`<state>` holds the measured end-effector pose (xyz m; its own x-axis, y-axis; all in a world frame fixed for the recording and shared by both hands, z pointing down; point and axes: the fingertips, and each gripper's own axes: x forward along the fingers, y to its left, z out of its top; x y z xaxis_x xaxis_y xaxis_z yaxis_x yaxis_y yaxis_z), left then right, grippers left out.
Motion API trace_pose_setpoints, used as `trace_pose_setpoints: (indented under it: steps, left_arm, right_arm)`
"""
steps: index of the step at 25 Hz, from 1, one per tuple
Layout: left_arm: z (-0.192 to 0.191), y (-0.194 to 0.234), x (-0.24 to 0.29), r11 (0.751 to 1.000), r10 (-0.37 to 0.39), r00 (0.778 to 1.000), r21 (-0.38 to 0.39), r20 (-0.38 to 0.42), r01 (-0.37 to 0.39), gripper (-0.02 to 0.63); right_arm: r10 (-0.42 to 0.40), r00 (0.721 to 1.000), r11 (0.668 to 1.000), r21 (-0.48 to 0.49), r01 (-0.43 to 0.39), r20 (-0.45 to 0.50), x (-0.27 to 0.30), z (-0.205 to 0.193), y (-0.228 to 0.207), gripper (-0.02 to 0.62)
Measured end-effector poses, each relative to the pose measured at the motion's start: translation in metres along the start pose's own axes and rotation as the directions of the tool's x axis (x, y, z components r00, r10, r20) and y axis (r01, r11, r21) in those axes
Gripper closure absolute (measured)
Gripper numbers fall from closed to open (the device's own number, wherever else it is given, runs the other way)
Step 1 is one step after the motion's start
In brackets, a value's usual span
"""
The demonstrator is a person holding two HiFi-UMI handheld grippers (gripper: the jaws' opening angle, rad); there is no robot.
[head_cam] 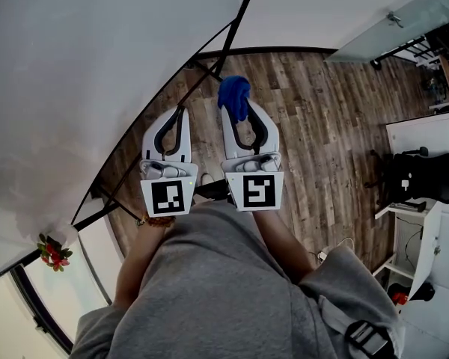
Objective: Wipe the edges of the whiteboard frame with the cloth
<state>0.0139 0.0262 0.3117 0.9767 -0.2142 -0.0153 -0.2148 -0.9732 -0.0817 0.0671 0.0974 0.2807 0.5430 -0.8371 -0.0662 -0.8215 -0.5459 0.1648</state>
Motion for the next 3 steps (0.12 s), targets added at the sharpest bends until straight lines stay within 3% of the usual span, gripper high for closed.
trace_pose_setpoints:
  steps: [3]
  left_arm:
    - [-0.004, -0.022, 0.011, 1.0, -0.019, 1.0, -0.004, -0.01, 0.019, 0.594]
  right_arm:
    - [-0.02, 1.0, 1.0, 0.009, 0.02, -0.012, -0.007, -0.01, -0.026, 0.462]
